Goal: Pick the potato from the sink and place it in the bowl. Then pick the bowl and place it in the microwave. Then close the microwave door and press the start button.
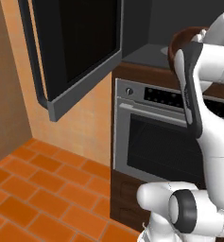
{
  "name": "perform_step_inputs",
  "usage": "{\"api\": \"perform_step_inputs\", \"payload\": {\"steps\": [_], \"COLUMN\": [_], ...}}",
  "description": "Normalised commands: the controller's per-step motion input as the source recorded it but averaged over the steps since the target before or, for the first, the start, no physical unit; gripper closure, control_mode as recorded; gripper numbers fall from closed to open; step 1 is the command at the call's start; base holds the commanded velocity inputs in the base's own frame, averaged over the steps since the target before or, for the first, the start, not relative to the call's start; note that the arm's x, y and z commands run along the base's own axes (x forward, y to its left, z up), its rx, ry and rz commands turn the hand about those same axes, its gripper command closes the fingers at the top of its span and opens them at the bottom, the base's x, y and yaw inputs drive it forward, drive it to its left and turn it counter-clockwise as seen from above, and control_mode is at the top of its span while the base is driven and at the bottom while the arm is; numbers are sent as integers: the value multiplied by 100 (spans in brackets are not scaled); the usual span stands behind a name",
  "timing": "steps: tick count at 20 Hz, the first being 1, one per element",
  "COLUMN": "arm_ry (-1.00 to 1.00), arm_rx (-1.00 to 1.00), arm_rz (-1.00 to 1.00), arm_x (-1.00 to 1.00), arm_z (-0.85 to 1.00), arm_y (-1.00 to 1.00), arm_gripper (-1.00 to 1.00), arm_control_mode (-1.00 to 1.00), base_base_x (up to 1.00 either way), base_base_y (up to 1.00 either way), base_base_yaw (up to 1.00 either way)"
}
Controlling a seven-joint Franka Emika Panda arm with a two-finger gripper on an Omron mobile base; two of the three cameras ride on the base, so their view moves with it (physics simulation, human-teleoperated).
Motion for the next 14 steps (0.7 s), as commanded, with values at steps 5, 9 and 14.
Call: {"api": "perform_step_inputs", "payload": {"steps": [5, 9, 14], "arm_ry": [2, 8, 12], "arm_rx": [0, 0, 0], "arm_rz": [-10, -11, -6], "arm_x": [73, 67, 78], "arm_z": [38, 29, 5], "arm_y": [-34, -52, -44], "arm_gripper": [100, 100, 100], "arm_control_mode": [-100, -100, -100], "base_base_x": [0, 0, 0], "base_base_y": [0, 0, 0], "base_base_yaw": [0, 0, 0]}}
